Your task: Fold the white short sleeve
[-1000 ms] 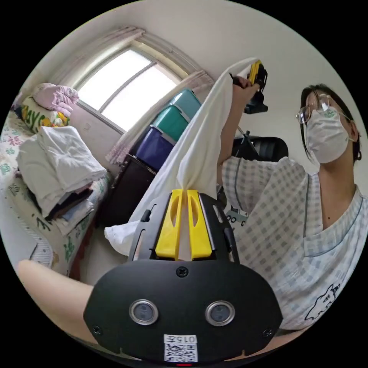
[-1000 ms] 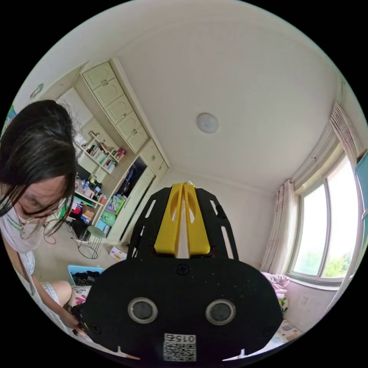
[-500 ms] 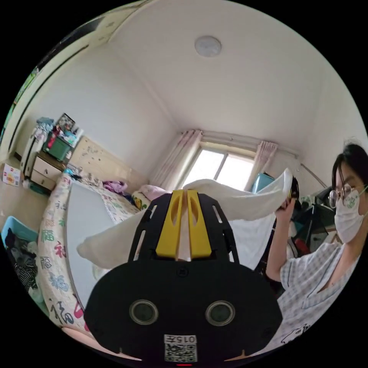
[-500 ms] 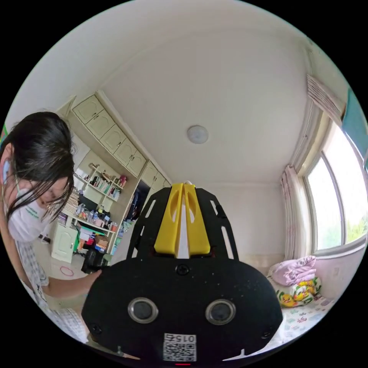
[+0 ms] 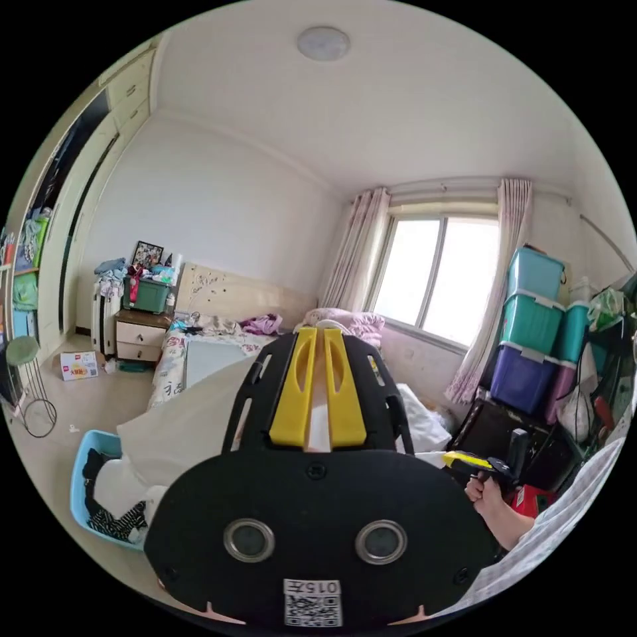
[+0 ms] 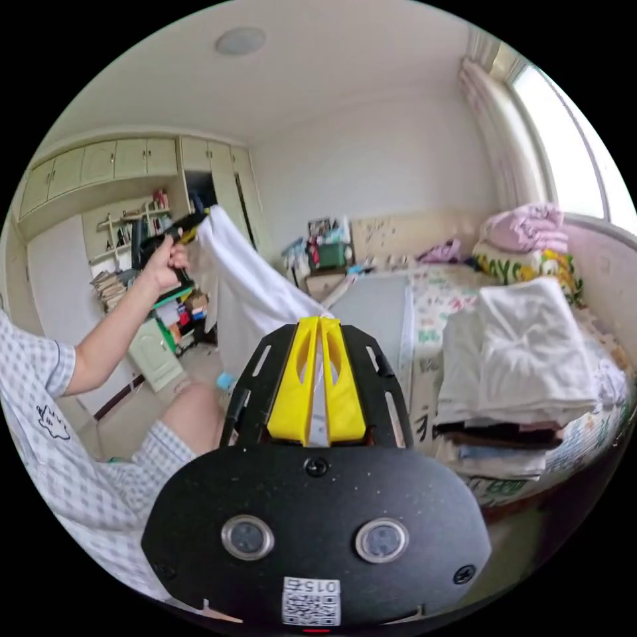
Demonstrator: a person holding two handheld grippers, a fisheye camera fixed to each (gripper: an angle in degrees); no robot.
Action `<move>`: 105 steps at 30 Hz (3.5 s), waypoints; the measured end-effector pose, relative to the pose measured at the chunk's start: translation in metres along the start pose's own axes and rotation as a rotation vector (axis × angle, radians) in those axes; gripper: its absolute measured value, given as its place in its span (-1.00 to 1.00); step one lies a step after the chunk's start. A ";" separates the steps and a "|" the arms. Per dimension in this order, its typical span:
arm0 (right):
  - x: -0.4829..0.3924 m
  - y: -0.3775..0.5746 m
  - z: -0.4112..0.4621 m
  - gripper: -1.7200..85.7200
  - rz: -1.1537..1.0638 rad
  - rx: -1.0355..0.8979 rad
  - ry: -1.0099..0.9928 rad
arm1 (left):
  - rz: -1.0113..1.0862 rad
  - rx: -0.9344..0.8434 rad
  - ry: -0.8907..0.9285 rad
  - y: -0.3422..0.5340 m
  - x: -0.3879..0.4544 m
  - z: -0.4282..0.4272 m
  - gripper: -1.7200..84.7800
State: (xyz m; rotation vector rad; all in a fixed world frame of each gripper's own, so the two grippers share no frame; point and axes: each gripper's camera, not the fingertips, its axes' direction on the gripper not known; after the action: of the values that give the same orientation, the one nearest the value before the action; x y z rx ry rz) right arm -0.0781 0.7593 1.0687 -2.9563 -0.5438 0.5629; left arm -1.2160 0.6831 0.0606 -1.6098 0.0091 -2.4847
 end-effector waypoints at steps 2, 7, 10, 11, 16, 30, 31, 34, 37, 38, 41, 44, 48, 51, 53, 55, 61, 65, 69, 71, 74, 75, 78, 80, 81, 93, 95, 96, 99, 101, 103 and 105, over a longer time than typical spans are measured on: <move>0.031 0.020 0.053 -0.86 0.075 -0.171 -0.003 | 0.039 -0.089 -0.018 0.009 0.003 0.025 -0.96; 0.093 0.047 0.100 -0.78 0.157 -0.285 0.012 | -0.009 -0.272 -0.056 0.029 -0.017 0.075 -0.96; 0.122 0.046 0.106 -0.76 0.194 -0.269 -0.016 | -0.093 -0.280 0.012 0.042 -0.033 0.099 -0.96; 0.128 0.041 0.107 -0.72 0.198 -0.251 -0.044 | -0.127 -0.265 0.051 0.044 -0.036 0.108 -0.96; 0.119 0.003 0.132 -0.51 0.139 -0.198 -0.120 | -0.121 -0.290 0.232 0.041 -0.019 0.162 -0.96; 0.207 0.082 0.300 -0.82 0.396 -0.455 -0.101 | -0.218 -0.392 0.509 0.067 -0.083 0.228 -0.96; 0.225 0.098 0.302 -0.82 0.450 -0.493 -0.060 | -0.254 -0.412 0.427 0.068 -0.105 0.226 -0.97; 0.256 0.132 0.299 -0.82 0.513 -0.581 -0.018 | -0.310 -0.530 0.282 0.069 -0.139 0.238 -0.96; 0.270 0.146 0.281 -0.81 0.560 -0.571 0.079 | -0.295 -0.579 0.248 0.065 -0.142 0.262 -0.93; 0.272 0.145 0.271 -0.81 0.570 -0.535 0.133 | -0.289 -0.601 0.230 0.062 -0.142 0.277 -0.92; 0.260 0.122 0.266 -0.80 0.455 -0.449 0.197 | -0.265 -0.680 0.155 0.050 -0.145 0.318 -0.85; 0.229 0.090 0.313 -0.75 0.213 -0.520 0.103 | -0.212 -0.731 0.183 0.028 -0.135 0.361 -0.82; 0.202 0.084 0.392 -0.64 0.021 -0.709 -0.080 | -0.075 -0.755 0.319 -0.012 -0.101 0.415 -0.80; 0.198 0.093 0.414 -0.64 -0.014 -0.740 -0.080 | 0.027 -0.767 0.382 -0.049 -0.076 0.457 -0.77; 0.205 0.102 0.414 -0.66 0.002 -0.719 -0.014 | 0.151 -0.788 0.444 -0.070 -0.051 0.488 -0.73; 0.215 0.110 0.417 -0.70 0.035 -0.752 -0.074 | 0.249 -0.871 0.481 -0.077 -0.033 0.514 -0.71; 0.222 0.131 0.402 -0.91 0.082 -0.792 -0.084 | 0.333 -1.020 0.415 -0.086 -0.008 0.571 -0.82; 0.223 0.130 0.353 -0.95 0.148 -0.671 -0.045 | 0.078 -0.948 0.423 -0.114 -0.029 0.578 -0.92; 0.220 0.120 0.301 -0.96 0.181 -0.549 0.046 | 0.049 -0.835 0.356 -0.144 -0.029 0.566 -0.94; 0.216 0.108 0.265 -0.96 0.211 -0.443 0.065 | 0.010 -0.740 0.376 -0.167 -0.028 0.554 -0.95; 0.205 0.096 0.233 -0.96 0.205 -0.371 0.064 | -0.007 -0.743 0.455 -0.185 -0.027 0.551 -0.95; 0.203 0.094 0.228 -0.96 0.202 -0.371 0.069 | 0.003 -0.774 0.482 -0.185 -0.026 0.554 -0.95; 0.191 0.098 0.211 -0.96 0.192 -0.389 0.082 | 0.079 -0.958 0.580 -0.179 -0.016 0.565 -0.94; 0.186 0.112 0.202 -0.96 0.202 -0.418 0.096 | 0.114 -1.056 0.554 -0.173 -0.011 0.570 -0.92; 0.186 0.117 0.200 -0.96 0.209 -0.425 0.102 | 0.107 -1.064 0.536 -0.174 -0.011 0.570 -0.91; 0.224 0.193 0.152 -0.96 0.452 -0.436 0.067 | 0.188 -1.065 0.548 -0.162 0.004 0.659 -0.76; 0.227 0.200 0.143 -0.96 0.473 -0.436 0.057 | 0.127 -1.178 0.633 -0.128 0.008 0.696 -0.76; 0.227 0.202 0.141 -0.96 0.476 -0.435 0.057 | 0.135 -1.205 0.636 -0.121 0.010 0.701 -0.76; 0.226 0.208 0.126 -0.96 0.481 -0.433 0.059 | 0.169 -1.306 0.721 -0.090 0.021 0.709 -0.74; 0.227 0.214 0.116 -0.96 0.491 -0.443 0.040 | 0.167 -1.367 0.729 -0.067 0.022 0.704 -0.72; 0.227 0.218 0.110 -0.96 0.498 -0.452 0.022 | 0.134 -1.399 0.754 -0.049 0.019 0.698 -0.72; 0.224 0.221 0.103 -0.96 0.501 -0.451 0.023 | 0.105 -1.417 0.787 -0.033 0.017 0.690 -0.76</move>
State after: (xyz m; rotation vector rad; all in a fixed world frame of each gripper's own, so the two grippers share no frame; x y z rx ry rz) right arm 0.1514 0.6351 0.8648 -3.5449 0.1090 0.4892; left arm -0.6029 0.7770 0.3642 -0.5087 2.2025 -2.8426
